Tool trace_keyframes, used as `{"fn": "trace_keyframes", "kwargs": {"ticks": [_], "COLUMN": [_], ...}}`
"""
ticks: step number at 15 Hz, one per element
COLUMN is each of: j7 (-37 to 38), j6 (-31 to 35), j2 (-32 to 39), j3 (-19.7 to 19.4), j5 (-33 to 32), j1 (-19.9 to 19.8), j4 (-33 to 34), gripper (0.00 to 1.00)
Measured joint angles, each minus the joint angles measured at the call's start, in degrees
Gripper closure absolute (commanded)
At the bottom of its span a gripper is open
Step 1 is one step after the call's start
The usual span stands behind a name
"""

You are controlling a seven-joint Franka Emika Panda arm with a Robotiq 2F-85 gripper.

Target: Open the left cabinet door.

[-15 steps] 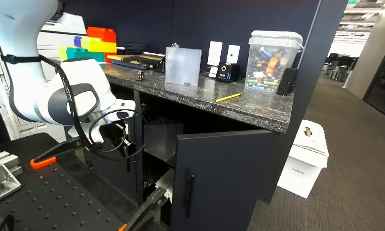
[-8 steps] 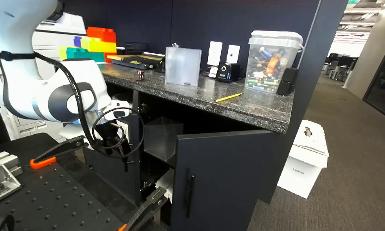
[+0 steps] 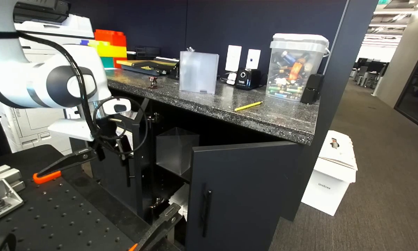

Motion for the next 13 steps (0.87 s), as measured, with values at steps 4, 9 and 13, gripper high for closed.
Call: {"fn": "trace_keyframes", "kwargs": {"ticks": [4, 9, 13], "j7": [1.6, 4.1, 4.1], "j6": [-3.4, -9.9, -10.8], "j2": [-8.7, -19.4, -20.2], "j3": [0.3, -0.8, -1.0], "j5": [-4.1, -8.4, -8.6], "j1": [2.0, 3.7, 3.7], "j4": [-1.9, 0.7, 0.3], "gripper": [0.0, 0.0, 0.0]}}
